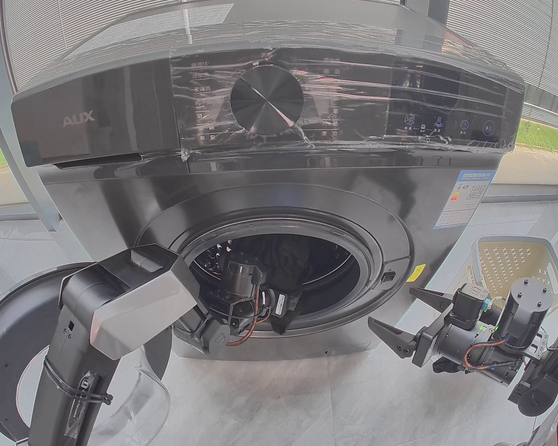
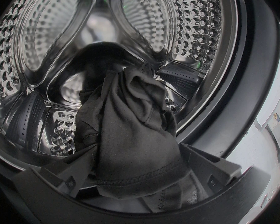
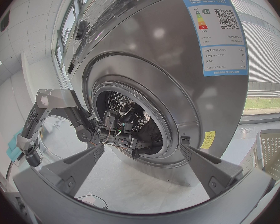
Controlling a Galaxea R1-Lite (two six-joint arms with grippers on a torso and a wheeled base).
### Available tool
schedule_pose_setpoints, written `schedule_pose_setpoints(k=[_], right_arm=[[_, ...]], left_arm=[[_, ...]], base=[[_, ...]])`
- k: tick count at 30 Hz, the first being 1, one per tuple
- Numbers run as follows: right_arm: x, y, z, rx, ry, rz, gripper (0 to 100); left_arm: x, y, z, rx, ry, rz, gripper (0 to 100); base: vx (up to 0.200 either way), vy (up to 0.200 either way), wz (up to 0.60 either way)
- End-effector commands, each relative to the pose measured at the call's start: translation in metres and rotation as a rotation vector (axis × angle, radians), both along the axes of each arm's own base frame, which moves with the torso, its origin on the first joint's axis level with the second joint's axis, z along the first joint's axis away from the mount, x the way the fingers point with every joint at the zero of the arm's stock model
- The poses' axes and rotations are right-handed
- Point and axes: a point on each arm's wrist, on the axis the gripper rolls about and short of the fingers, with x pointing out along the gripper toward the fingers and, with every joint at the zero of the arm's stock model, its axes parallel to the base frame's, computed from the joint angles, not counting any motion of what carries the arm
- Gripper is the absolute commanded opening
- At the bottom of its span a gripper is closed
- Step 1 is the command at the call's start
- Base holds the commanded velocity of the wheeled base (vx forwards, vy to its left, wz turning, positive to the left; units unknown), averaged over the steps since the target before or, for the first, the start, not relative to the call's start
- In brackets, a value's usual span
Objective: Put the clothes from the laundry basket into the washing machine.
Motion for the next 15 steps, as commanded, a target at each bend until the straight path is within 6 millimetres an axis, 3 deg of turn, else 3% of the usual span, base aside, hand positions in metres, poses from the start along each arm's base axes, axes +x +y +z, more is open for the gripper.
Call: schedule_pose_setpoints(k=[1,7,15], right_arm=[[0.000,0.000,0.000,0.000,0.000,0.001,100],[0.001,0.000,0.000,0.002,-0.002,-0.001,100],[0.000,0.000,0.000,0.001,-0.001,0.001,100]], left_arm=[[0.001,0.001,-0.008,0.013,0.011,0.000,0],[0.003,0.000,-0.005,0.003,-0.004,0.001,0],[0.032,-0.009,0.032,-0.129,-0.165,0.058,0]], base=[[0.000,0.000,0.00],[0.000,0.000,0.00],[0.000,0.000,0.00]])
